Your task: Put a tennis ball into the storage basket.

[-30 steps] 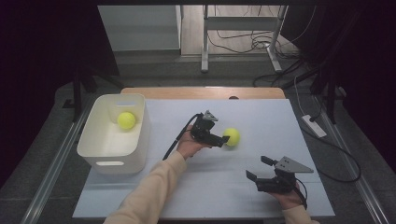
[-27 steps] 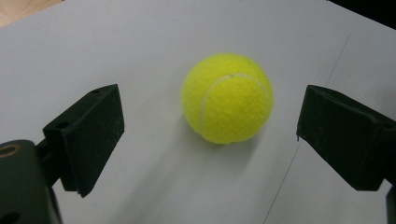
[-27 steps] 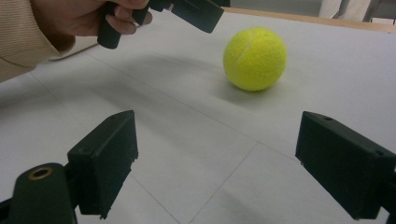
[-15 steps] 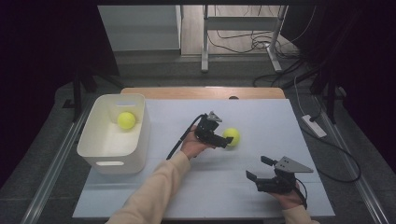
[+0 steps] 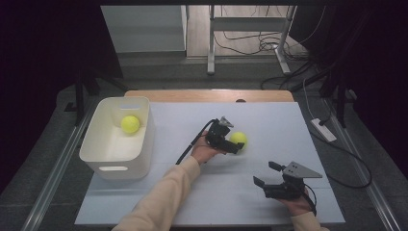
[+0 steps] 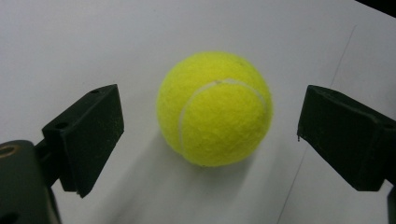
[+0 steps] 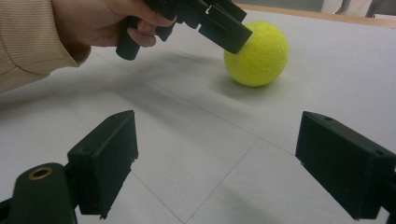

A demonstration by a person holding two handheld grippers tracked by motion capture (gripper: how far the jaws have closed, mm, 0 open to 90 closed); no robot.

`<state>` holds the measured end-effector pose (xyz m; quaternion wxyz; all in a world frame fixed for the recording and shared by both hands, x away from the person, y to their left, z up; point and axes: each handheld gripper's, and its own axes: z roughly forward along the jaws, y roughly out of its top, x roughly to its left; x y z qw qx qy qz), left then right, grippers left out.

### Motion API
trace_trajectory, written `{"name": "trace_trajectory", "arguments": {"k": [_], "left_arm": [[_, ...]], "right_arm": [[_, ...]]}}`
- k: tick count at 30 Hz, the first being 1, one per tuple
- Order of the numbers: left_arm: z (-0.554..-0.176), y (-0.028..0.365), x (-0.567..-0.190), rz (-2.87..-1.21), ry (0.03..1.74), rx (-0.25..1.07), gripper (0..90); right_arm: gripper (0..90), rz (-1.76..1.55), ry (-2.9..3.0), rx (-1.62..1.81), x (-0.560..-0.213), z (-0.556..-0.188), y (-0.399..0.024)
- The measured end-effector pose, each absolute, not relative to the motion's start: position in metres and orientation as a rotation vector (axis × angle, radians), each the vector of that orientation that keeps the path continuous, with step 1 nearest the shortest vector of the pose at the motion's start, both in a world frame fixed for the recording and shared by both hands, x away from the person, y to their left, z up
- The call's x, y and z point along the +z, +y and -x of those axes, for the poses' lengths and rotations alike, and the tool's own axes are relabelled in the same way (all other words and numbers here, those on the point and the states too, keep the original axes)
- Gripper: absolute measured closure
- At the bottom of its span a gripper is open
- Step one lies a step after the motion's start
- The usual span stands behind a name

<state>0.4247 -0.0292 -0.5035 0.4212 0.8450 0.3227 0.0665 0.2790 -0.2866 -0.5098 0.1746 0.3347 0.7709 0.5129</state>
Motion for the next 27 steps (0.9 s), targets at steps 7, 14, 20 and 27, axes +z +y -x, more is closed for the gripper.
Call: {"name": "trace_trajectory", "arguments": {"k": [7, 14, 20, 27], "left_arm": [[-0.431, -0.034, -0.510, -2.117, 0.814, 0.166, 8.0], [-0.436, -0.044, -0.516, -2.133, 0.810, 0.153, 8.3], [-0.439, -0.051, -0.521, -2.148, 0.835, 0.144, 16.4], [-0.439, -0.049, -0.518, -2.160, 0.826, 0.113, 26.8]], "right_arm": [[12.9, -0.946, 2.191, 1.444, -0.511, -0.280, -0.287], [12.8, -0.947, 2.196, 1.445, -0.511, -0.280, -0.287], [12.8, -0.950, 2.198, 1.440, -0.512, -0.280, -0.288], [12.9, -0.949, 2.195, 1.439, -0.511, -0.279, -0.289]]}}
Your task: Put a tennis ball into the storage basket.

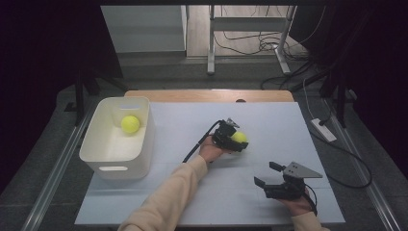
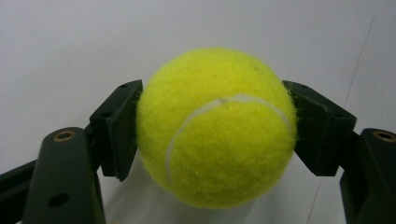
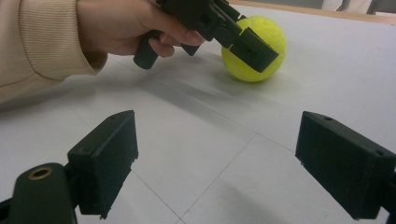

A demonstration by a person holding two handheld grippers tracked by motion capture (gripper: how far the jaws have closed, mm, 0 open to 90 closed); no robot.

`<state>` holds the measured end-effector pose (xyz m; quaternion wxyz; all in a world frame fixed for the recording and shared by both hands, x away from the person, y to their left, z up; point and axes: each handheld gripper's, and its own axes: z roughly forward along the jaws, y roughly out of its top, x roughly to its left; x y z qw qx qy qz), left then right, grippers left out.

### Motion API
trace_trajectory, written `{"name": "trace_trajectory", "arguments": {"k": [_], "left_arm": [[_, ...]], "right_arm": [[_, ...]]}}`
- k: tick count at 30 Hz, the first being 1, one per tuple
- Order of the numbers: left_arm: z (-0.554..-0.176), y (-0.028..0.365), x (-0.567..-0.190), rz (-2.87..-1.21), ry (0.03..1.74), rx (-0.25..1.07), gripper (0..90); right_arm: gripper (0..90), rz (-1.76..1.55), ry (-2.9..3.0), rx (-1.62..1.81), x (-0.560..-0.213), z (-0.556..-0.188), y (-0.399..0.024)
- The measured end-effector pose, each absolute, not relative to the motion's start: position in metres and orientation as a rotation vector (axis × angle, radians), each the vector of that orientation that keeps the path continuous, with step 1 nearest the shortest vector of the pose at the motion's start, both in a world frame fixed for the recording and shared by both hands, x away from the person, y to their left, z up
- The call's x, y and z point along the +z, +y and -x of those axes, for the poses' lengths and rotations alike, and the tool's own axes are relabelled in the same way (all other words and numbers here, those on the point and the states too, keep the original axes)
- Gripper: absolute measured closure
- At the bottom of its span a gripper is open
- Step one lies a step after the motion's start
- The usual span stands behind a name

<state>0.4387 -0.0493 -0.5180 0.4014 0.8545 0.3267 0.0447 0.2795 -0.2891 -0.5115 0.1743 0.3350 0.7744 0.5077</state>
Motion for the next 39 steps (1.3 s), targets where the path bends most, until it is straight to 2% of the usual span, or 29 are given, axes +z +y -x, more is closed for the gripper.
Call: {"name": "trace_trajectory", "arguments": {"k": [22, 39], "left_arm": [[-0.427, -0.032, -0.493, -2.117, 0.791, 0.151, 27.0], [-0.414, 0.003, -0.474, -2.036, 0.828, 0.188, 27.0]], "right_arm": [[12.9, -0.951, 2.189, 1.431, -0.511, -0.279, -0.291], [12.9, -0.948, 2.185, 1.425, -0.512, -0.278, -0.290]]}}
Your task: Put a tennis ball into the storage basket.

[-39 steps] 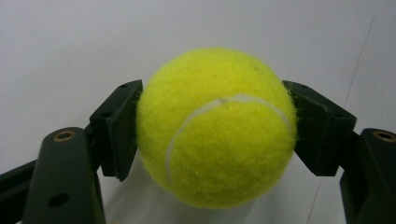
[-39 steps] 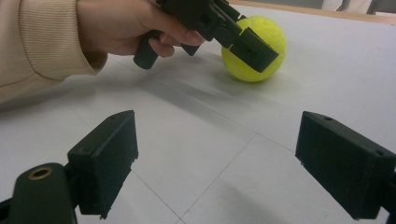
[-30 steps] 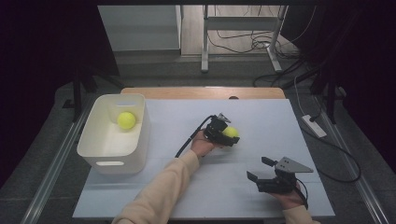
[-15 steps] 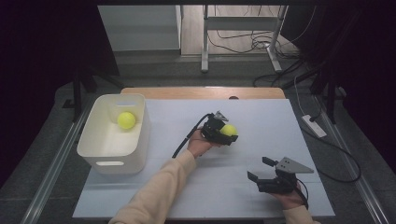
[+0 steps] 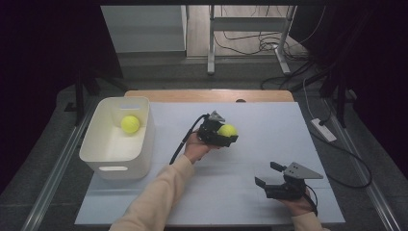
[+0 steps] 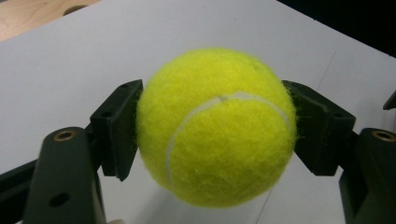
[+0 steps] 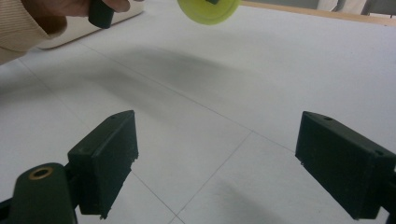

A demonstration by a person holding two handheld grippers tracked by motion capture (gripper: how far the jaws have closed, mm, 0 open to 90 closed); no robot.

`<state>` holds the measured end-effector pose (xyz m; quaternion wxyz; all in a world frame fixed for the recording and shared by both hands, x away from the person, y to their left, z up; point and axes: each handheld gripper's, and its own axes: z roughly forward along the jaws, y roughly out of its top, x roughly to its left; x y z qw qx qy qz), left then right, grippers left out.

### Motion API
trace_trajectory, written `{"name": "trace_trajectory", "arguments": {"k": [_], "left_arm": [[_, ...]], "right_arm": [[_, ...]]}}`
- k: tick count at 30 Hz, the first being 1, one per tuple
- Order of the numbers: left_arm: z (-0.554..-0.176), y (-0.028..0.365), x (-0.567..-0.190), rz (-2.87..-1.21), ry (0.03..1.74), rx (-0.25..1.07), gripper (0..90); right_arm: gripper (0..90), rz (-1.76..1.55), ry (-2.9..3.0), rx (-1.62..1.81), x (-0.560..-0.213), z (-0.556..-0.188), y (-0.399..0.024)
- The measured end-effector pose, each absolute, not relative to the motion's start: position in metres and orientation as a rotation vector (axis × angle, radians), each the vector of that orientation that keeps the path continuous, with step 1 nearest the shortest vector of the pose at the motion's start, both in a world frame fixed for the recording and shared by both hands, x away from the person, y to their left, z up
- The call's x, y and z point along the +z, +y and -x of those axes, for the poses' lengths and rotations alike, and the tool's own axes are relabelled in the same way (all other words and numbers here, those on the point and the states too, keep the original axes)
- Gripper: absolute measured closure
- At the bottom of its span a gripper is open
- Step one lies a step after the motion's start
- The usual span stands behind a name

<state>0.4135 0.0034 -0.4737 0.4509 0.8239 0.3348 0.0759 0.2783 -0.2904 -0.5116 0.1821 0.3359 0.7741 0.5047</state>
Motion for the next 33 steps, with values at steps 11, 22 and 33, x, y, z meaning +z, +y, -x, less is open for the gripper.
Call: {"name": "trace_trajectory", "arguments": {"k": [11, 22, 33], "left_arm": [[-0.409, 0.017, -0.468, -2.015, 0.843, 0.205, 27.0], [-0.404, 0.021, -0.460, -2.006, 0.836, 0.226, 27.0], [-0.401, 0.030, -0.453, -1.989, 0.834, 0.247, 27.0]], "right_arm": [[13.0, -0.953, 2.182, 1.419, -0.512, -0.278, -0.290], [13.0, -0.951, 2.180, 1.418, -0.512, -0.278, -0.290], [13.0, -0.951, 2.180, 1.421, -0.511, -0.278, -0.290]]}}
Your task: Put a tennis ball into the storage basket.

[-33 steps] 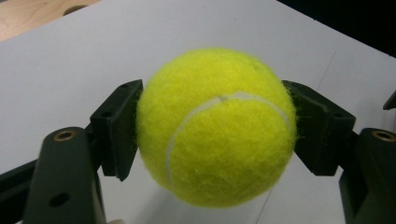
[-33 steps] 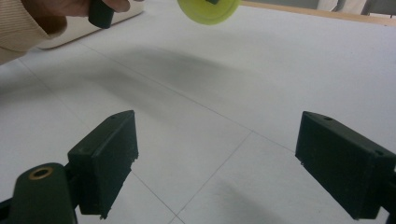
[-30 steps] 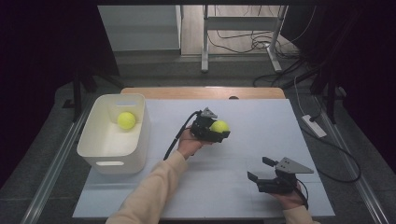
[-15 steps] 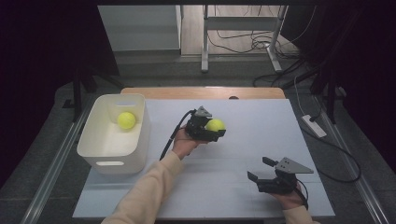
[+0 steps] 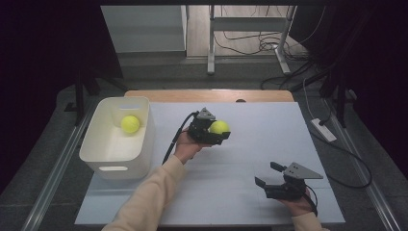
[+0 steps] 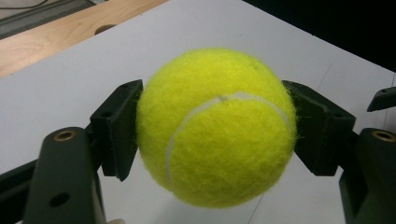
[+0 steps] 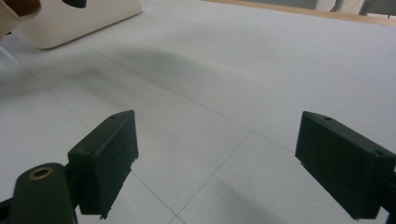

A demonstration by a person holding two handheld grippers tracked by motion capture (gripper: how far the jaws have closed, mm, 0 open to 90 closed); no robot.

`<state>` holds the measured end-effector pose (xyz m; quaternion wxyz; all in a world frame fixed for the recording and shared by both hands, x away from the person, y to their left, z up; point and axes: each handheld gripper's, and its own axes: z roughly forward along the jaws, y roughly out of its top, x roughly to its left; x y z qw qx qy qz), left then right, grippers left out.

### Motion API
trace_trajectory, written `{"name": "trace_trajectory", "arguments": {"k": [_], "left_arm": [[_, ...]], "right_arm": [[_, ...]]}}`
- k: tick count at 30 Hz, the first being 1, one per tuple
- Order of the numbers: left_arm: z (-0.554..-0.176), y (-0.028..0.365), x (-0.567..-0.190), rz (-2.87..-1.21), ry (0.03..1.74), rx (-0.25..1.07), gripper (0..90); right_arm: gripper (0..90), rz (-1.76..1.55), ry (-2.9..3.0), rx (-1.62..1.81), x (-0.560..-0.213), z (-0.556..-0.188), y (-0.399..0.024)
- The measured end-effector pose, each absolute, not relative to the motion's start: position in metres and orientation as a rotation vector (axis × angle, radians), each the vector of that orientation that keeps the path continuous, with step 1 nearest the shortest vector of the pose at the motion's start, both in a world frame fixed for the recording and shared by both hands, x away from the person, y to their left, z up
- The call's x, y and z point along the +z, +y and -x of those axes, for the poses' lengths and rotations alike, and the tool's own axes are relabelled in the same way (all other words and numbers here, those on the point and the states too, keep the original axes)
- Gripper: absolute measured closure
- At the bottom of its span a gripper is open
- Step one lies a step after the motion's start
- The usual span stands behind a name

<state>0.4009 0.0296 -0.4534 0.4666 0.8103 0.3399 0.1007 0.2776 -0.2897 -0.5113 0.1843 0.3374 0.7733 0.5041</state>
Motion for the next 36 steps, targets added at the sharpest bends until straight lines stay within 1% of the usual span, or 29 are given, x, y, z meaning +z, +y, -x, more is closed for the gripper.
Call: {"name": "trace_trajectory", "arguments": {"k": [18, 36], "left_arm": [[-0.397, 0.042, -0.442, -1.940, 0.845, 0.311, 27.0], [-0.395, 0.057, -0.428, -1.897, 0.856, 0.334, 27.0]], "right_arm": [[13.0, -0.946, 2.183, 1.416, -0.512, -0.278, -0.290], [13.1, -0.948, 2.184, 1.412, -0.512, -0.278, -0.290]]}}
